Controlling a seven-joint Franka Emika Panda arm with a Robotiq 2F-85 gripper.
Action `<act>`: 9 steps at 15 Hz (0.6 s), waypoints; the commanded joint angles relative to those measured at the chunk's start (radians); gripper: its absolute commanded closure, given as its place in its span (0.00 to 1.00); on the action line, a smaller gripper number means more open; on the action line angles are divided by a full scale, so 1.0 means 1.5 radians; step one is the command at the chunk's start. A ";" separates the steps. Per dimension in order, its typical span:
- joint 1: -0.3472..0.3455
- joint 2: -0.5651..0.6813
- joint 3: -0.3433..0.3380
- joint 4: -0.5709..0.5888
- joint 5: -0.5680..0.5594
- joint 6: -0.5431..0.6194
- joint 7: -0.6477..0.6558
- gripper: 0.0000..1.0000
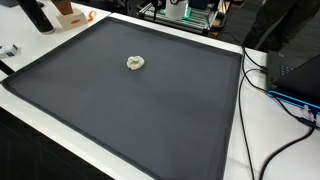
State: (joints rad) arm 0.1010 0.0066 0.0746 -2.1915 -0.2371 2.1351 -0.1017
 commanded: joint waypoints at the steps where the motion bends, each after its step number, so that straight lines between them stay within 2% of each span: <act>1: -0.003 -0.023 0.004 -0.001 0.014 -0.027 -0.003 0.00; 3: -0.010 -0.028 -0.003 0.005 0.051 -0.025 -0.003 0.00; 5: -0.024 -0.029 -0.017 0.007 0.131 -0.023 -0.013 0.00; 9: -0.064 -0.017 -0.058 -0.007 0.234 -0.006 -0.018 0.00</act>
State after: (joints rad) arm 0.0447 -0.0209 0.0243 -2.1773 0.0055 2.1197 -0.1069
